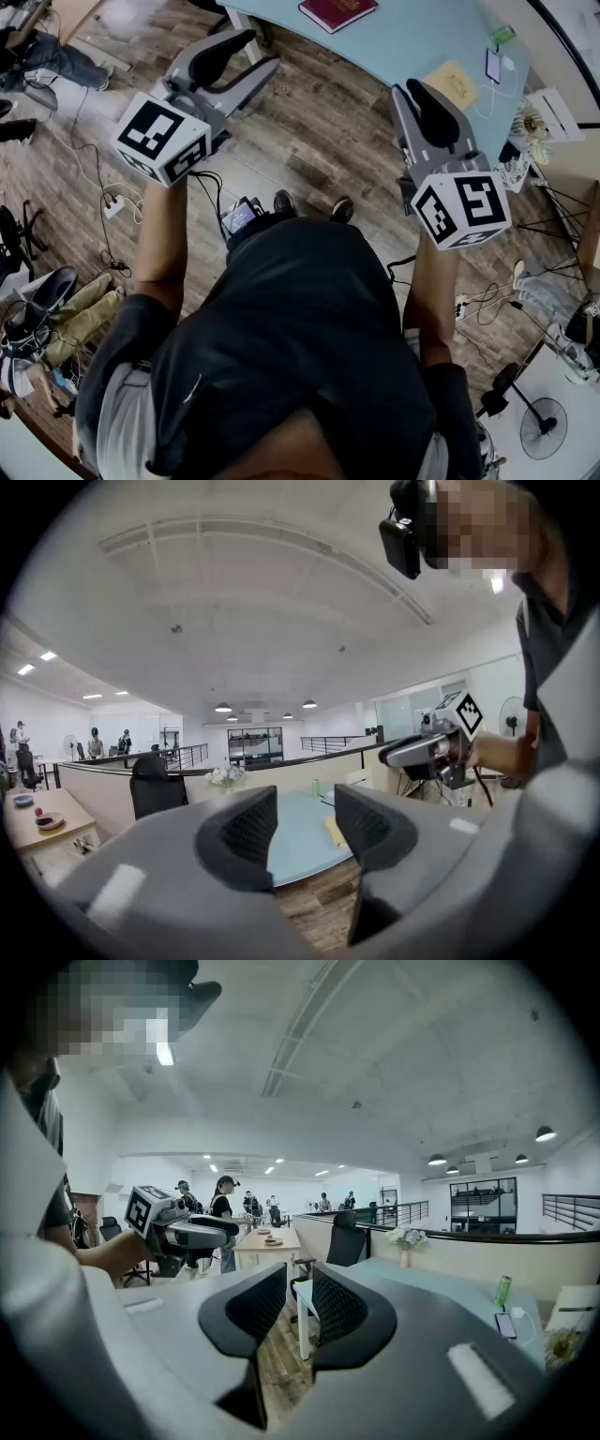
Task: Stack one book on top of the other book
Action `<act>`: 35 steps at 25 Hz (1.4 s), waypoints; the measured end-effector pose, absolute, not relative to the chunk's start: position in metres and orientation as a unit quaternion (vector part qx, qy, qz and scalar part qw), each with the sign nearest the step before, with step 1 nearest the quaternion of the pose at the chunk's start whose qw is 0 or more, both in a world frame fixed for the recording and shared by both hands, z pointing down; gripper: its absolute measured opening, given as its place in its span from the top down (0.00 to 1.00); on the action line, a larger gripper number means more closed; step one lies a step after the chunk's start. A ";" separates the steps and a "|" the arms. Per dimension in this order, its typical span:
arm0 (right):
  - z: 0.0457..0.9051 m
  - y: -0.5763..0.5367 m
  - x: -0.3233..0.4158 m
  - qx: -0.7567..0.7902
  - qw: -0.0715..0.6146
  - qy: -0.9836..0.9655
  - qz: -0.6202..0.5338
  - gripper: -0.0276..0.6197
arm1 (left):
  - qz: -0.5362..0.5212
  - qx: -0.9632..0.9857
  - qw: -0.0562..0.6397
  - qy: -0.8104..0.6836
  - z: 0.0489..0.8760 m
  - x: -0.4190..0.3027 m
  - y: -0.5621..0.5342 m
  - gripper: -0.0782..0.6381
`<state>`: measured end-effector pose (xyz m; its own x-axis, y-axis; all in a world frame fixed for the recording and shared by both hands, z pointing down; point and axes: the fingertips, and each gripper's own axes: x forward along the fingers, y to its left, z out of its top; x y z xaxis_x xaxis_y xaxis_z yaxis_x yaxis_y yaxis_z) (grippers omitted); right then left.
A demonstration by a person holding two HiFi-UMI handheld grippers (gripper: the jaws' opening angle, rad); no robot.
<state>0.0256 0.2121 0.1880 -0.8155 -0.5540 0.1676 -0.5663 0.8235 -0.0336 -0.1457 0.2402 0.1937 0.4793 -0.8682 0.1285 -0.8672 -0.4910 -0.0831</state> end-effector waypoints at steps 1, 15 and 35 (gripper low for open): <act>0.189 0.211 0.022 0.295 0.075 -0.951 0.042 0.82 | -0.078 -0.860 0.004 0.504 0.195 -0.149 0.240 0.56; 0.199 0.201 -0.043 0.310 0.082 -0.946 0.045 0.82 | -0.072 -0.865 0.005 0.497 0.209 -0.218 0.227 0.56; 0.238 0.075 -0.094 0.247 0.075 -0.961 0.101 0.82 | -0.107 -0.820 -0.034 0.561 0.238 -0.261 0.142 0.56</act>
